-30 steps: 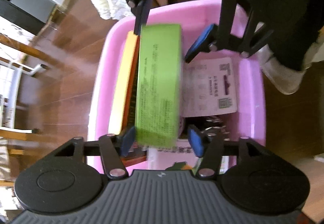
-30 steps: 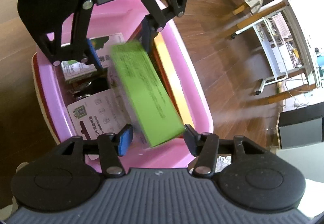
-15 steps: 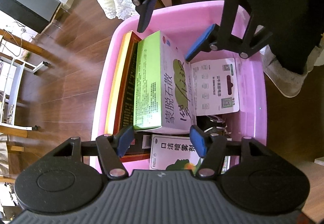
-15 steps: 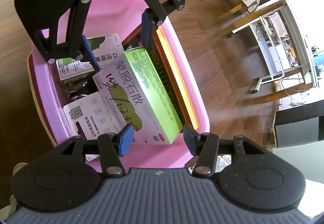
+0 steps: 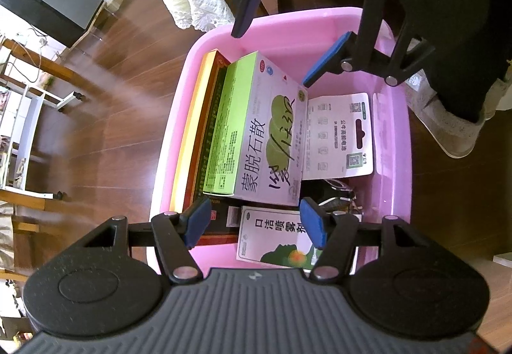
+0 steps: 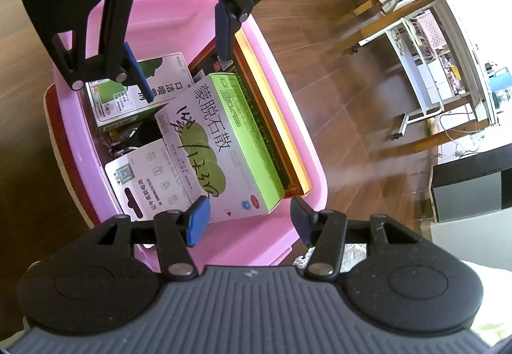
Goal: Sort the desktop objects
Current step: 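Raise both tools up out of the pink tub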
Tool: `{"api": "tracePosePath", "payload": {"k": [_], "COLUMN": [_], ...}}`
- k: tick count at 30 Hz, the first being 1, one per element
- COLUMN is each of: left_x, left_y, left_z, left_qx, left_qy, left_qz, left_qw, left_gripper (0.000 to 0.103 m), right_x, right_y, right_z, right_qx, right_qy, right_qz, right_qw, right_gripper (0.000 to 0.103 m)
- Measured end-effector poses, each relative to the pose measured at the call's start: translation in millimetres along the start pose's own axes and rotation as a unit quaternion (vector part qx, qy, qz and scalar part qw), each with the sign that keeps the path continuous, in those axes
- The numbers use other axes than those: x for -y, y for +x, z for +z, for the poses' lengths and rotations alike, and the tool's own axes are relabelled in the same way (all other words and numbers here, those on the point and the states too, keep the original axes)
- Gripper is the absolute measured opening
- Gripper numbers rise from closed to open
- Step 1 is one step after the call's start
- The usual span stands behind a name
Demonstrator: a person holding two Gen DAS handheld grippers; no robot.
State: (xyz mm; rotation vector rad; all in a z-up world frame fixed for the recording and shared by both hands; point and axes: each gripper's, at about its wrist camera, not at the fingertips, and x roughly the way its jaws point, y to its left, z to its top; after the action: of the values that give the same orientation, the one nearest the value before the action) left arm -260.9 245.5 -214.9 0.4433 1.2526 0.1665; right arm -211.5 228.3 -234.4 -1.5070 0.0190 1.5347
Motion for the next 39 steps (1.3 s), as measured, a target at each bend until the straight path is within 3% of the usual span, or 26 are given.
{"api": "tracePosePath", "payload": {"k": [8, 16, 39], "left_x": [6, 13, 27], "left_y": [-13, -27, -55], "left_z": [-1, 3, 19], "left_qx": [-0.006, -0.008, -0.017], "left_qy": [-0.018, -0.03, -0.026], "left_qz": [-0.002, 0.004, 0.019], "left_qw": [0.9998, 0.9995, 0.9994], "left_gripper": [0.064, 0.064, 0.068], "right_x": [1, 4, 7], "right_y": [-9, -22, -49], "right_z": [-5, -11, -39], "right_qx": [0.003, 0.013, 0.027], "right_qy": [0.017, 0.031, 0.074], "right_qz": [-0.005, -0.036, -0.076], "right_qw": [1.0, 0.999, 0.994], "right_gripper": [0.055, 0.055, 0.055]}}
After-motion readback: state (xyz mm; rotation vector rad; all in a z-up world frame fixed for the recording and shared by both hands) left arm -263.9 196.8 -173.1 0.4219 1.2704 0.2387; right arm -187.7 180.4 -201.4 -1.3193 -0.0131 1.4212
